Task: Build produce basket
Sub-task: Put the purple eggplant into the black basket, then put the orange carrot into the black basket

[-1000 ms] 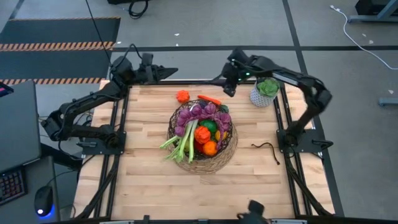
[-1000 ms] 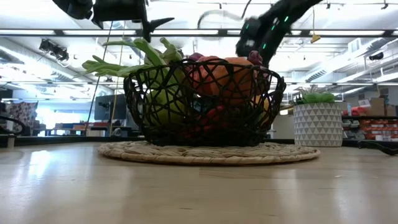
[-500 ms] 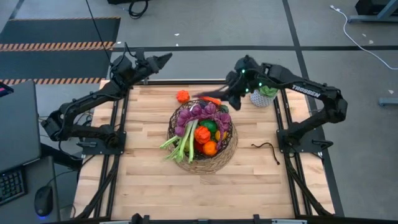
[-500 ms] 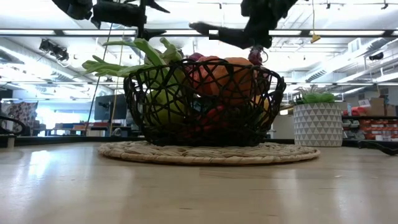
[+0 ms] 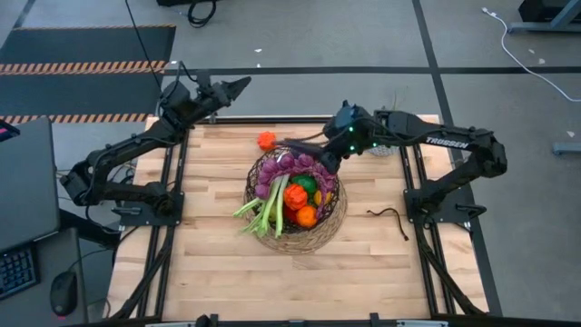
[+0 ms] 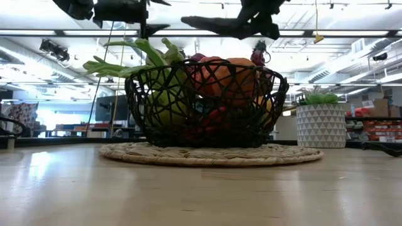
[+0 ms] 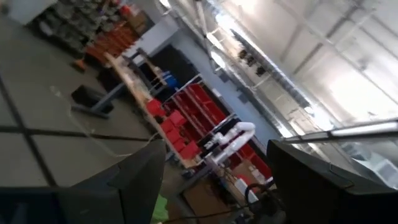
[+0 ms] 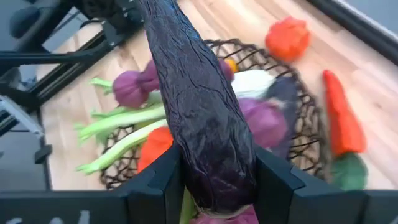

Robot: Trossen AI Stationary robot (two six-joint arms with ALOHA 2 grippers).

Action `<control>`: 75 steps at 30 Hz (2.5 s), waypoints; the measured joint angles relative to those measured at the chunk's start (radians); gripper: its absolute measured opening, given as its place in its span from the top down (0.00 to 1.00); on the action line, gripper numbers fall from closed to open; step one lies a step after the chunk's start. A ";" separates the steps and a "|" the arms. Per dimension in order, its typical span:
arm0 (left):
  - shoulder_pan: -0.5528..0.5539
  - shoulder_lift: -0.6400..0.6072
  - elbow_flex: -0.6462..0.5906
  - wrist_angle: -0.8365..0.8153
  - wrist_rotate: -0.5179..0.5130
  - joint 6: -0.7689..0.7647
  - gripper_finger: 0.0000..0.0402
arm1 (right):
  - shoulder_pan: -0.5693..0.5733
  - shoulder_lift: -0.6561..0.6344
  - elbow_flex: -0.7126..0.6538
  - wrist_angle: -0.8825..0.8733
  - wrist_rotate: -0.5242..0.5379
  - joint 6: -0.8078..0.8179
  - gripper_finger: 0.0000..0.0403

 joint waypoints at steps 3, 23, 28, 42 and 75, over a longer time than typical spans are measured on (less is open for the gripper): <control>-0.020 0.000 0.000 0.029 0.008 0.050 0.29 | 0.042 0.000 0.000 -0.004 0.012 0.013 0.62; -0.126 0.000 0.000 0.013 -0.003 0.070 0.29 | 0.074 0.000 0.000 -0.063 -0.050 -0.020 0.53; -0.126 0.000 0.000 0.014 -0.003 0.047 0.29 | 0.075 0.000 0.000 -0.077 -0.071 -0.013 0.40; -0.161 0.000 0.000 0.013 0.009 0.045 0.29 | -0.049 -0.011 -0.001 -0.091 0.158 0.009 0.32; -0.158 0.000 0.000 -0.126 -0.018 0.031 0.29 | -0.556 0.558 -0.001 0.003 -0.426 -0.536 0.34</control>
